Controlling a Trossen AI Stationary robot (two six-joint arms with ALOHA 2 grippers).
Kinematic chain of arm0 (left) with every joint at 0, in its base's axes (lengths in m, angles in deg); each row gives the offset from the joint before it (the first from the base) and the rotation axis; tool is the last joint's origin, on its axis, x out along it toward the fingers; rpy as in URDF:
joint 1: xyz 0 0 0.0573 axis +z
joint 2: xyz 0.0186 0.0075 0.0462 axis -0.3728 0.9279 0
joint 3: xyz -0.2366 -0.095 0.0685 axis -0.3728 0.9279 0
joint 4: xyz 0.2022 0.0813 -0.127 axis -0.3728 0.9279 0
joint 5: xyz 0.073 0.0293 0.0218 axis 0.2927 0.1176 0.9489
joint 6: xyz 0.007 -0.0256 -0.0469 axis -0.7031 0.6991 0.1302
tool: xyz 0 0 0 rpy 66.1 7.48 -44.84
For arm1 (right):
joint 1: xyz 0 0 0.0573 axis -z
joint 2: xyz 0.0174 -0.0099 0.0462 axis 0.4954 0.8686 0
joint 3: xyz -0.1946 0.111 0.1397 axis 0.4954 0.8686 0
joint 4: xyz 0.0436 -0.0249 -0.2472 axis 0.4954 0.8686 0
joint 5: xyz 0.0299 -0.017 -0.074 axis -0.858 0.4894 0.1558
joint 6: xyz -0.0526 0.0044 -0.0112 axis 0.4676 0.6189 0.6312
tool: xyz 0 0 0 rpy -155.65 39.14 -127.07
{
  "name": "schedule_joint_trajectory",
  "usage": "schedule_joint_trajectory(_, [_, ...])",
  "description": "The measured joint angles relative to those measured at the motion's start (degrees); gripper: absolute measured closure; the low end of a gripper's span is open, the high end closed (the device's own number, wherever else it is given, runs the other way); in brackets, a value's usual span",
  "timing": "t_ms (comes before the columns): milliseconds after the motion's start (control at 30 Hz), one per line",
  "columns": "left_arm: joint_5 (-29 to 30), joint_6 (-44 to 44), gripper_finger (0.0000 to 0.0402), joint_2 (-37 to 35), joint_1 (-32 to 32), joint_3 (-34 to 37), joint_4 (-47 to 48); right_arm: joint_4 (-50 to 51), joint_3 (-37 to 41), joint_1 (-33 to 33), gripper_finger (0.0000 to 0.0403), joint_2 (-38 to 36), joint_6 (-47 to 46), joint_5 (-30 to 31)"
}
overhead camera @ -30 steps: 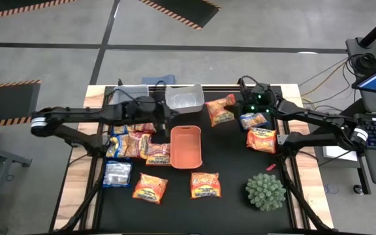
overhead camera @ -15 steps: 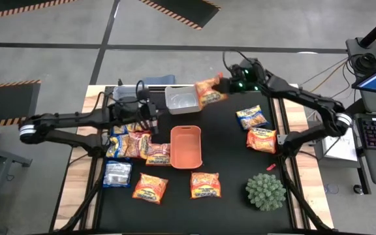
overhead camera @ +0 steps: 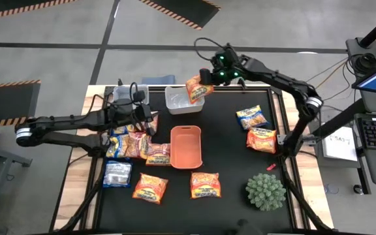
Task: Sort Maruchan noodles
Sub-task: Put the orange bag into the white bin
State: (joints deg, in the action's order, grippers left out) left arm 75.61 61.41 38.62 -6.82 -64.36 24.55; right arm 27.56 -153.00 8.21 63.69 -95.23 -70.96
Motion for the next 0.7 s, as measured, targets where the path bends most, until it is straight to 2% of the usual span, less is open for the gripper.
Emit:
schedule_joint_trajectory(300, [0.0,2.5,0.0402,-0.7,0.0,-0.3,1.2,5.1,-7.7,0.8,0.0342,10.0,0.9,2.3])
schedule_joint_trajectory(467, [0.1,2.0,0.0402,-0.6,0.0,-0.3,2.6,10.1,-12.2,1.3,0.0342,13.7,3.2,8.2])
schedule_joint_trajectory(700, [0.1,1.5,0.0402,-0.6,0.0,-0.3,2.8,19.0,-20.7,1.3,0.0342,19.1,6.5,13.6])
